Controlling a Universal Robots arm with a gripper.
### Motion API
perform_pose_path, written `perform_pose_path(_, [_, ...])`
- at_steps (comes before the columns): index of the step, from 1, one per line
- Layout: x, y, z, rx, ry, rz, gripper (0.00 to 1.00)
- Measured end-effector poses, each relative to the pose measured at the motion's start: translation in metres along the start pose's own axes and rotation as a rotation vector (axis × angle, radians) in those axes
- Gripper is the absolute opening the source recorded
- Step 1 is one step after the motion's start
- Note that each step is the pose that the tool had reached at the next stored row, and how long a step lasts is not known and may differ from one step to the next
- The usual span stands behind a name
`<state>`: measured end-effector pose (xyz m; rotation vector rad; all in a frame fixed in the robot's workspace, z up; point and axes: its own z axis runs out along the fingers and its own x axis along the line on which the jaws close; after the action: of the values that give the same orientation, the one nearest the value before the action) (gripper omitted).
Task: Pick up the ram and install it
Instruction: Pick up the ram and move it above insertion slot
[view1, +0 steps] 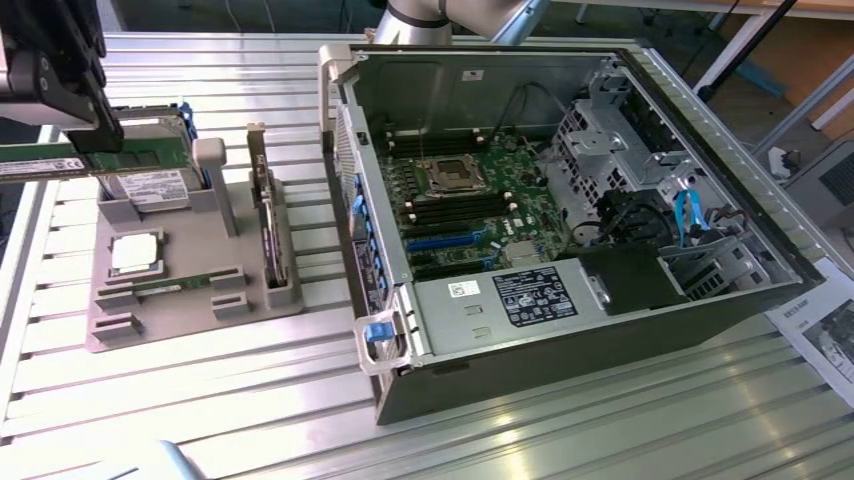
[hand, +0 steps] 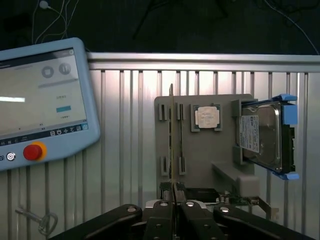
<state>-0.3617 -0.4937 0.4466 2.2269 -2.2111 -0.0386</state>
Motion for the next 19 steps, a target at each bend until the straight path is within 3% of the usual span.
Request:
perform_pose_path(10, [0.000, -0.0018, -0.0042, -0.0001, 0.0001, 0.000, 0.12])
perform_pose_path(19, [0.000, -0.0232, -0.0046, -0.0001, 0.0001, 0.000, 0.12])
